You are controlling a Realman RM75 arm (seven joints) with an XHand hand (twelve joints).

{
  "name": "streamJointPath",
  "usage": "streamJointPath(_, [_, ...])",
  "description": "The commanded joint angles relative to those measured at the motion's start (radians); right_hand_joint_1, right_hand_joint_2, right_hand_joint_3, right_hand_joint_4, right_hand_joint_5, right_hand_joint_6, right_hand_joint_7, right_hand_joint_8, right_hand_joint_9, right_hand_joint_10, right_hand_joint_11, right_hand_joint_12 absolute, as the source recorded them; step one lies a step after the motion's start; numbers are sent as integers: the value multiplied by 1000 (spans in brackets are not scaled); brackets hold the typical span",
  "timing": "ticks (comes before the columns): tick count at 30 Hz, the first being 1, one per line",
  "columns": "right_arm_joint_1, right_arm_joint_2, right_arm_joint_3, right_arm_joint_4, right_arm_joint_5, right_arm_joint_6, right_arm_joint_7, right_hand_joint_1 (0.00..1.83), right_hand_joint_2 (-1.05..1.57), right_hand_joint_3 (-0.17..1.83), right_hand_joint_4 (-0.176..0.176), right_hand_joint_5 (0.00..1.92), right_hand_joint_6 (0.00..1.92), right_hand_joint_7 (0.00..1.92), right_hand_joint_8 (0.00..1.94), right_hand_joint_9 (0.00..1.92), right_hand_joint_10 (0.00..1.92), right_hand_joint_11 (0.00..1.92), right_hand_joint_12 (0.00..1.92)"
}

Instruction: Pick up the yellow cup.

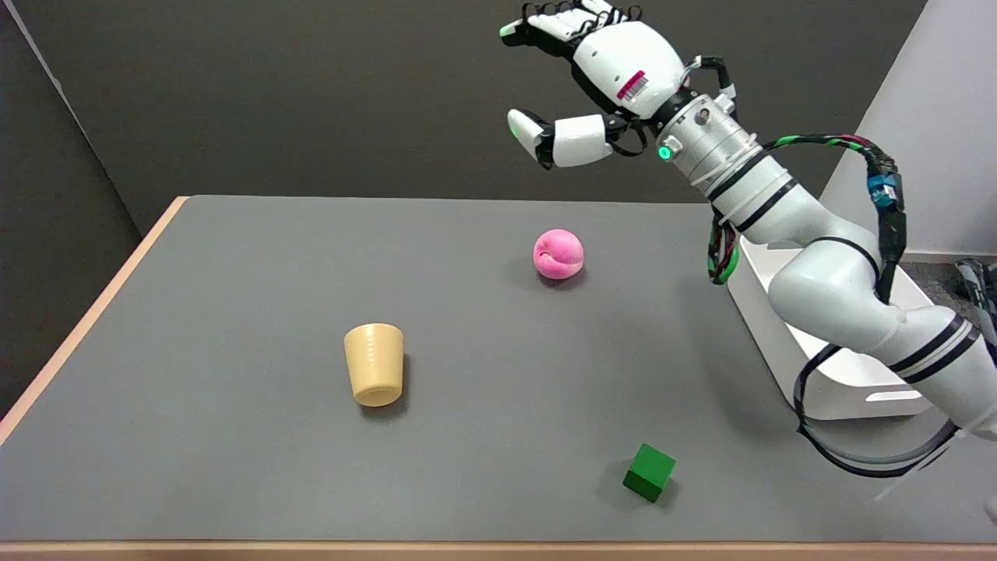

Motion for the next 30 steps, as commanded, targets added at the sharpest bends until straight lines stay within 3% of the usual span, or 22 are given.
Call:
streamJointPath(1, [-29, 62, 26, -35, -166, 95, 94, 280, 632, 964, 42, 263, 537, 374, 451, 315, 795, 129, 1173])
streamJointPath(11, [-59, 87, 25, 15, -188, 86, 299, 268, 620, 967, 51, 266, 544, 383, 461, 327, 793, 137, 1172])
streamJointPath(17, [-34, 75, -31, 64, -193, 33, 291, 329, 642, 872, 71, 292, 538, 412, 411, 323, 808, 136, 1220])
streamJointPath(27, [41, -136, -146, 28, -243, -199, 289, 390, 644, 884, 82, 275, 515, 380, 384, 306, 761, 122, 1193])
streamJointPath(30, [32, -212, -141, 22, -261, -294, 289, 350, 620, 932, 62, 248, 498, 347, 394, 288, 740, 113, 1148])
